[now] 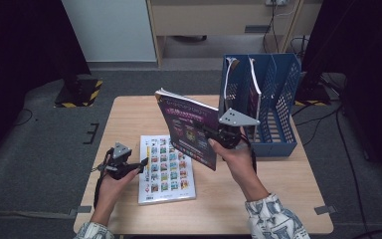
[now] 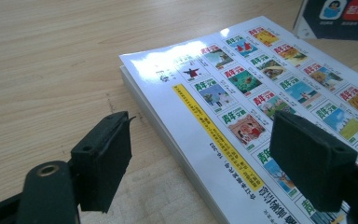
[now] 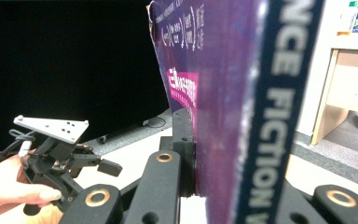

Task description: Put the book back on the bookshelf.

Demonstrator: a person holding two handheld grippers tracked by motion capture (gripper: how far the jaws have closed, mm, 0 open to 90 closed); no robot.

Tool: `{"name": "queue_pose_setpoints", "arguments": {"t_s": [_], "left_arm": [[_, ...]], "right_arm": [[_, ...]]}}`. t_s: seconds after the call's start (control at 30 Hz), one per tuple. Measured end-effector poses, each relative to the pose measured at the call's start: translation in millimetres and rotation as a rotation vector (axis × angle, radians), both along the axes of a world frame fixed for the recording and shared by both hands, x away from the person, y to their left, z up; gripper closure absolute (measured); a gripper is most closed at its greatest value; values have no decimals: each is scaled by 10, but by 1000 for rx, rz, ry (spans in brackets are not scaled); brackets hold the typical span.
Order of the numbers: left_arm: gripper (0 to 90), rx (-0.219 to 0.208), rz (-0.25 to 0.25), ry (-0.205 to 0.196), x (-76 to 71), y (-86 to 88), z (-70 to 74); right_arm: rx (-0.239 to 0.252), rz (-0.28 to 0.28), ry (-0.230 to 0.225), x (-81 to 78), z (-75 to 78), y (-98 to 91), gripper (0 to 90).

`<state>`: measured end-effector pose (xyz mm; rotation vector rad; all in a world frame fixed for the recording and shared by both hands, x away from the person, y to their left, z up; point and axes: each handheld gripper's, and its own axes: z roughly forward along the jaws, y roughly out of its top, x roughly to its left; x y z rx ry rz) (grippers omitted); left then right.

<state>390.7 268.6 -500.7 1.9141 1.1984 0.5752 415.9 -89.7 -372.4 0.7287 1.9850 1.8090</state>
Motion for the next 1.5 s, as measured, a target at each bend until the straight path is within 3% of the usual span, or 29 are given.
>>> {"name": "queue_pose_setpoints", "arguments": {"t_s": [0.5, 1.03, 1.5], "left_arm": [[192, 13, -1, 6, 7, -14, -22], [59, -1, 31, 27, 38, 50, -50], [60, -7, 35, 22, 23, 87, -44]], "right_arm": [[-15, -18, 3, -120, -41, -305, 842], [-7, -48, 13, -195, -46, -737, 843], [-16, -81, 18, -315, -91, -989, 842]]}}
